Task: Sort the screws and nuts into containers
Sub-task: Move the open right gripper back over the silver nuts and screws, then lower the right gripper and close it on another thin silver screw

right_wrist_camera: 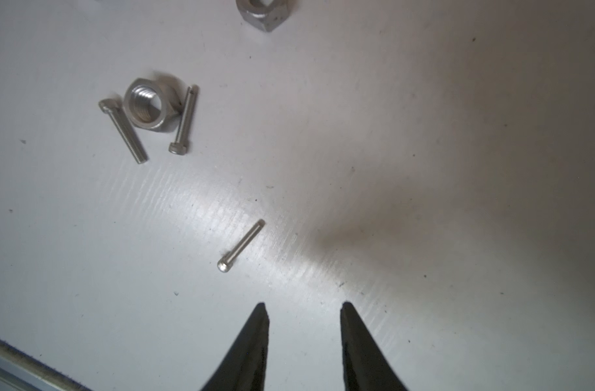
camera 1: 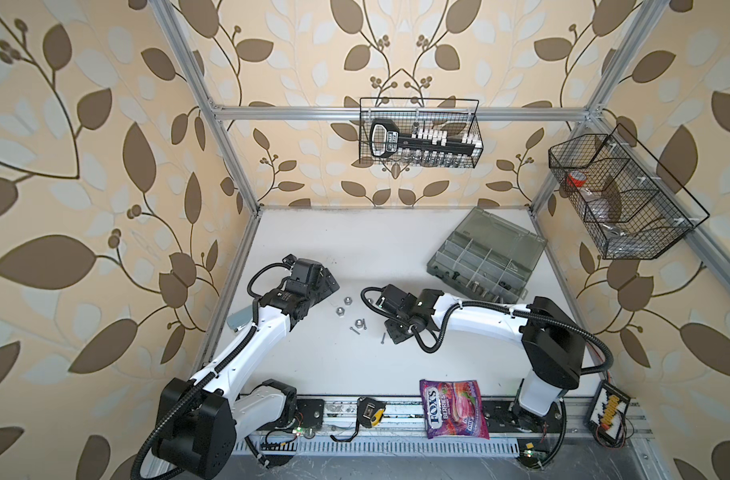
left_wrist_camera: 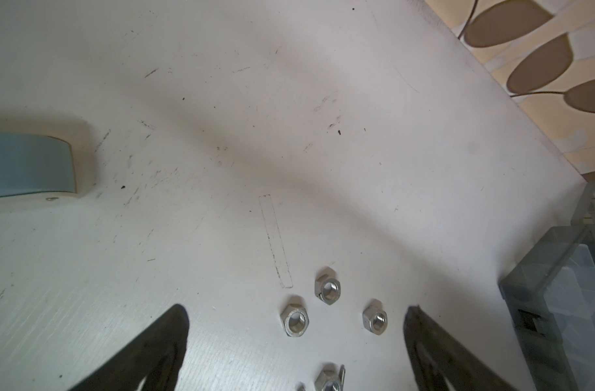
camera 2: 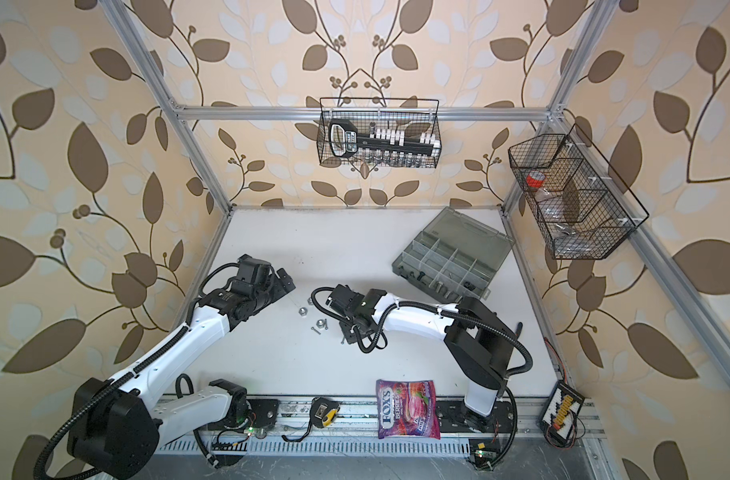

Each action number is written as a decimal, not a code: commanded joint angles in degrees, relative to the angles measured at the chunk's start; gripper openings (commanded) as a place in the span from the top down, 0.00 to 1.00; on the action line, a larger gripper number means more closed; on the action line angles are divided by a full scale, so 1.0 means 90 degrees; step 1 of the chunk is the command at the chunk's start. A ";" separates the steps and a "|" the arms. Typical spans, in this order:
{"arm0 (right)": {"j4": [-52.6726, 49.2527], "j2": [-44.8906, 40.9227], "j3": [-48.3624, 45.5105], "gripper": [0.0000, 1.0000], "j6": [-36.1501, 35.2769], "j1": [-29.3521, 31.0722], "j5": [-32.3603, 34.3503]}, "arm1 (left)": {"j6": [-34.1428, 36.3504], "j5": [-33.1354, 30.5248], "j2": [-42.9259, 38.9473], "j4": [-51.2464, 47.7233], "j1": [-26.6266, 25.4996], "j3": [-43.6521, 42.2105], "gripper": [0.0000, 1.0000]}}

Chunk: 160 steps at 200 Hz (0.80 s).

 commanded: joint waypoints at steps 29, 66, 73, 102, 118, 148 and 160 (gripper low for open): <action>-0.0030 0.0467 0.0512 0.59 0.0037 0.0056 -0.0262 | -0.0068 -0.0310 -0.0176 -0.0084 0.0043 -0.0125 0.01; -0.0001 0.0826 0.0832 0.57 -0.0060 0.0066 -0.0381 | -0.0059 -0.0310 -0.0157 -0.0081 0.0043 -0.0126 0.01; 0.0009 0.0884 0.0873 0.56 -0.0066 0.0066 -0.0403 | -0.0059 -0.0310 -0.0148 -0.0087 0.0043 -0.0121 0.01; 0.0002 0.1088 0.0963 0.56 -0.0085 0.0065 -0.0472 | -0.0039 -0.0318 -0.0137 -0.0089 0.0043 -0.0119 0.01; 0.0008 0.1176 0.0996 0.55 -0.0088 0.0066 -0.0491 | -0.0039 -0.0329 -0.0118 -0.0085 0.0043 -0.0122 0.01; -0.0007 0.1293 0.1040 0.55 -0.0092 0.0064 -0.0529 | -0.0039 -0.0339 -0.0108 -0.0085 0.0043 -0.0138 0.01; -0.0037 0.1332 0.1035 0.56 -0.0092 0.0064 -0.0550 | -0.0030 -0.0339 -0.0108 -0.0087 0.0043 -0.0137 0.01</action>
